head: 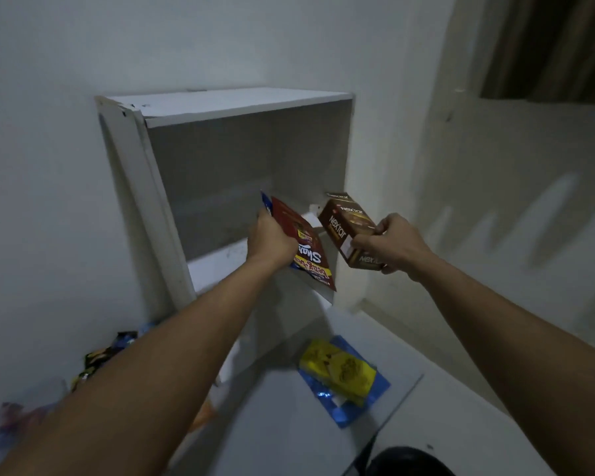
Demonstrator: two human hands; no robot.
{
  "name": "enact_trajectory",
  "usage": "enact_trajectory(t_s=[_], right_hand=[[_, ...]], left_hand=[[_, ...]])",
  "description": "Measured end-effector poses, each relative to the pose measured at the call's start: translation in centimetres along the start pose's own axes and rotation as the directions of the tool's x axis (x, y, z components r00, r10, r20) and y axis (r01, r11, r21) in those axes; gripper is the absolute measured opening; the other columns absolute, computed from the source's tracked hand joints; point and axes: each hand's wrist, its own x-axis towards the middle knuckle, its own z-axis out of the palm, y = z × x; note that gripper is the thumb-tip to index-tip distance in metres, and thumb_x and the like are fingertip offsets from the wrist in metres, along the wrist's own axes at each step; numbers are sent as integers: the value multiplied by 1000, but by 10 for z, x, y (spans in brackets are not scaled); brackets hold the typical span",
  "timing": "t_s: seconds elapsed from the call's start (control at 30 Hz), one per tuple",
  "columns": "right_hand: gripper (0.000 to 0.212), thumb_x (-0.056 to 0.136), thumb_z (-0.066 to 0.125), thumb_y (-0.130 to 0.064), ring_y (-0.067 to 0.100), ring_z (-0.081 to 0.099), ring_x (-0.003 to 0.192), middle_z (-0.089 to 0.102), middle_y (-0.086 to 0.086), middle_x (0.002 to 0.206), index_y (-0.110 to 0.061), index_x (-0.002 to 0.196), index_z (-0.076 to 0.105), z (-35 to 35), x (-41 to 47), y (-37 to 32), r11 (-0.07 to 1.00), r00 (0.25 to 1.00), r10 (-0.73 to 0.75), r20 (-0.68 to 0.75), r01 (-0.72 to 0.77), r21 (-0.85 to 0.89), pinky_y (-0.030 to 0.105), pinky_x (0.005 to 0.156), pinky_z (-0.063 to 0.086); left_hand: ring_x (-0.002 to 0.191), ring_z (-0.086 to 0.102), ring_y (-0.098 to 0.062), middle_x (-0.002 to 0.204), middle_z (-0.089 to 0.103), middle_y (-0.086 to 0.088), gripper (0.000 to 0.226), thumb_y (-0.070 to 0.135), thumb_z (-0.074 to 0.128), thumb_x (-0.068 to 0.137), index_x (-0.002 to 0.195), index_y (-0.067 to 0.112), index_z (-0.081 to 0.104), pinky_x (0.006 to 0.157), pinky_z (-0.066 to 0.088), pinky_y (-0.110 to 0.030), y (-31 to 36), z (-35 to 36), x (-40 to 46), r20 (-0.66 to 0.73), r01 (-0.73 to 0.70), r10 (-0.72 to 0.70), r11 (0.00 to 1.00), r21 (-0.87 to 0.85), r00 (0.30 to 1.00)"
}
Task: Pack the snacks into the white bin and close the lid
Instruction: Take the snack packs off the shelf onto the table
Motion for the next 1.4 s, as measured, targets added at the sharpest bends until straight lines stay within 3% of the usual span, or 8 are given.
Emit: enact_trajectory(t_s=[0.17,0.4,0.7,0.8,0.97,1.03,1.17,1.4], right_hand=[[51,72,74,-39,24,66,83,63,11,103,-13,108,49,-22,-57,55,989,987,148,-55,-150,-17,42,65,62],[54,73,74,-41,24,66,84,62,12,105,-12,111,48,-31,-119,146,930,931,355,-83,-361,-74,38,64,61],[61,69,75,-44,24,65,82,61,11,105,-13,113,46,-11,-166,280,813,820,571,-30,-570,-117,38,61,62],[65,67,75,-46,26,65,87,61,10,106,-13,115,46,4,-180,325,764,767,641,31,-633,-126,38,65,61],[69,63,72,-53,26,66,86,63,10,104,-14,113,45,37,-195,394,695,688,718,104,-699,-169,41,71,61],[71,61,72,-54,26,66,85,63,9,103,-14,113,45,51,-197,419,670,658,742,128,-719,-185,41,71,61],[74,64,74,-53,27,64,91,60,8,106,-13,119,44,79,-199,461,646,625,764,162,-738,-198,42,76,60],[78,68,73,-52,30,64,94,58,9,107,-12,127,41,124,-194,516,620,591,784,189,-745,-244,44,79,59]], left_hand=[[104,60,-32,118,61,-13,44,2,58,80,122,5,46,71,46,-33,-4,29,-60,168,-61,47,995,79,985],[105,61,-33,120,61,-13,48,4,64,79,122,9,45,80,54,-37,-30,98,-125,389,-89,52,993,78,920],[97,62,-34,110,64,-16,45,5,63,78,118,9,44,74,53,-41,-90,201,-193,572,-156,19,969,191,820],[103,61,-35,117,61,-16,55,3,64,76,126,9,41,80,54,-44,-117,234,-216,625,-153,-26,961,230,780],[99,66,-27,111,64,-5,62,19,69,67,124,23,44,81,57,-42,-175,286,-242,664,-145,-94,944,295,741],[102,64,-28,114,63,-7,61,12,67,73,129,20,43,85,56,-42,-194,305,-252,684,-101,-150,944,313,714],[103,59,-39,118,60,-21,72,-3,54,82,146,11,24,89,51,-46,-229,338,-265,685,-111,-204,916,386,700],[111,59,-34,124,59,-17,65,-1,58,86,144,8,30,93,51,-43,-276,382,-272,659,-60,-246,912,406,711]])
